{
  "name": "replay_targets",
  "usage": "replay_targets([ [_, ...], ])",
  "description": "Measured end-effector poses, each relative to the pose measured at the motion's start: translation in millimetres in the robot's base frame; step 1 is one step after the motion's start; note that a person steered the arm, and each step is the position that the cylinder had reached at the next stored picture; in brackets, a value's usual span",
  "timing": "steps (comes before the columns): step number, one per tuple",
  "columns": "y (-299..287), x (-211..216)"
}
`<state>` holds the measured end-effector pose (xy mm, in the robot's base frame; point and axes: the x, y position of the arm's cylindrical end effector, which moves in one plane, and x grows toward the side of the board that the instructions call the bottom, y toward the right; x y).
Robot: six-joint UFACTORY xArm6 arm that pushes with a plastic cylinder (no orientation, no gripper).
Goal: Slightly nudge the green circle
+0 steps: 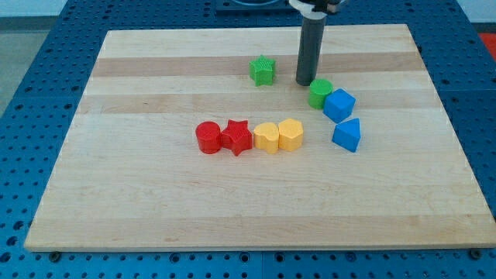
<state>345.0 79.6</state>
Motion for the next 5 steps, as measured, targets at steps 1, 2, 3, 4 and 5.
replay_targets([
  [1,0,15],
  [2,0,23],
  [3,0,23],
  [4,-6,23],
  [5,-27,23],
])
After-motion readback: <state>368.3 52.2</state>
